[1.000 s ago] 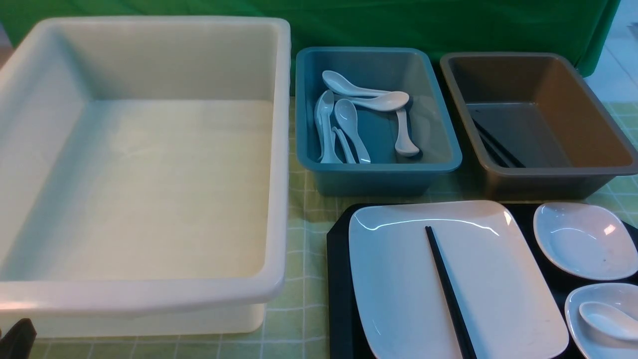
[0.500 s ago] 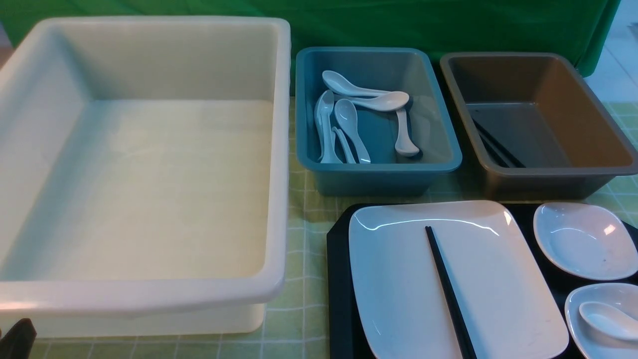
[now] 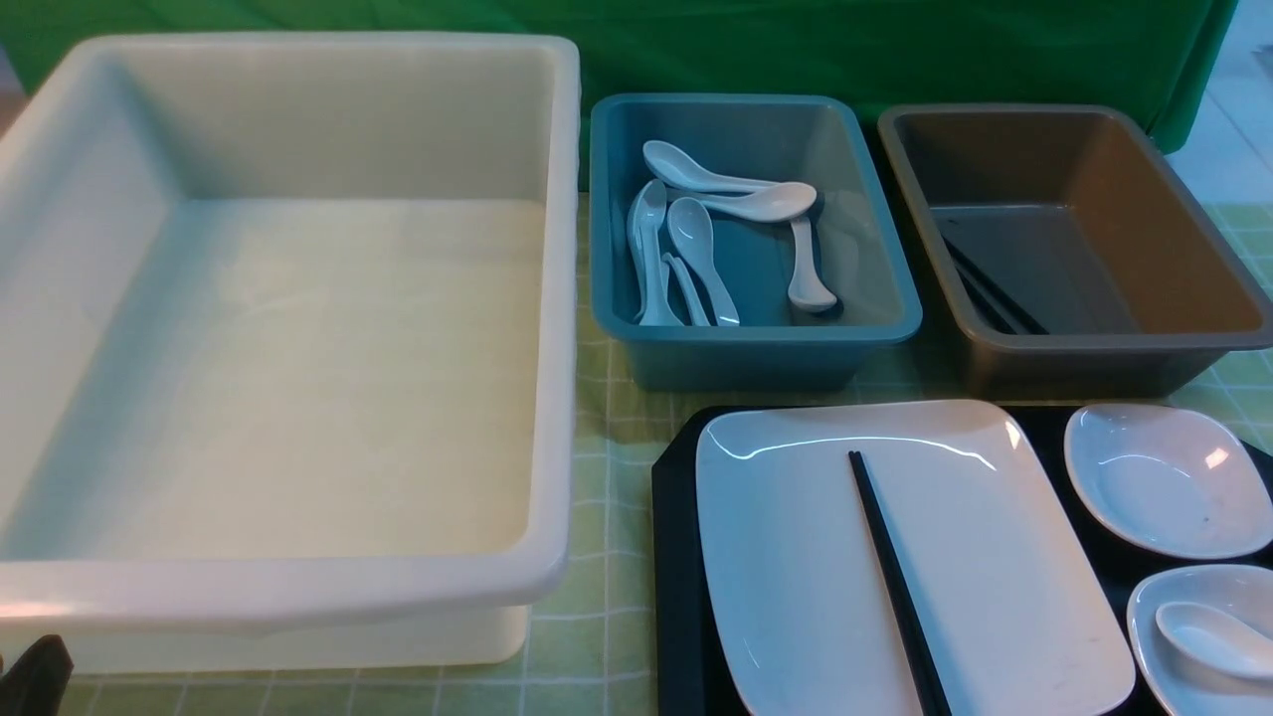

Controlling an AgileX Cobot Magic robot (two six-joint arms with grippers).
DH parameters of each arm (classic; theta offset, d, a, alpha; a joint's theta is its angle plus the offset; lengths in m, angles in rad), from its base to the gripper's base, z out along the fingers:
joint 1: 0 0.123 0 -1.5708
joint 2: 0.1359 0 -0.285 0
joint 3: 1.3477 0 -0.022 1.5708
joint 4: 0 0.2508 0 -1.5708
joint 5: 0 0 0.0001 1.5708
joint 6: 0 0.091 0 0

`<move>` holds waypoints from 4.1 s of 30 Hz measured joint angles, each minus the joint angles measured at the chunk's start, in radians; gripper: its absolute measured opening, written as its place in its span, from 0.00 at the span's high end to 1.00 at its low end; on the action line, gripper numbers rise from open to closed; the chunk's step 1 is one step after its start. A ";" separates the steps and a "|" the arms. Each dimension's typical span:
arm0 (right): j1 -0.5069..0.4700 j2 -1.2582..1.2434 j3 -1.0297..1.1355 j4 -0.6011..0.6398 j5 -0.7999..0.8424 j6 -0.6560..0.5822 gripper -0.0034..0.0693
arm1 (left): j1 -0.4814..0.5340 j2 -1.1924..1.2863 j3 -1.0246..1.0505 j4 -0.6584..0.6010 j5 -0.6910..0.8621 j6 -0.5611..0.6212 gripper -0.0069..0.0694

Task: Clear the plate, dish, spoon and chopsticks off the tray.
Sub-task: Use the right arm to grab a pair of chopsticks from the plate, then use the right arm to put the chopsticks into the small storage box on the right

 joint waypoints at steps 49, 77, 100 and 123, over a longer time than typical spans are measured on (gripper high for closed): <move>0.649 1.582 -0.941 -0.293 0.648 -0.308 0.38 | 0.000 0.000 0.000 0.000 0.000 0.000 0.62; 0.651 1.659 -0.946 -0.303 0.621 -0.223 0.81 | 0.000 0.000 0.000 0.000 0.000 0.000 0.62; 0.235 1.353 -1.330 -0.422 0.775 -0.411 0.81 | 0.000 0.000 0.000 0.000 0.000 0.001 0.62; 0.085 1.979 -1.601 -0.432 0.366 -0.451 0.58 | 0.000 0.000 0.000 0.000 0.000 0.000 0.62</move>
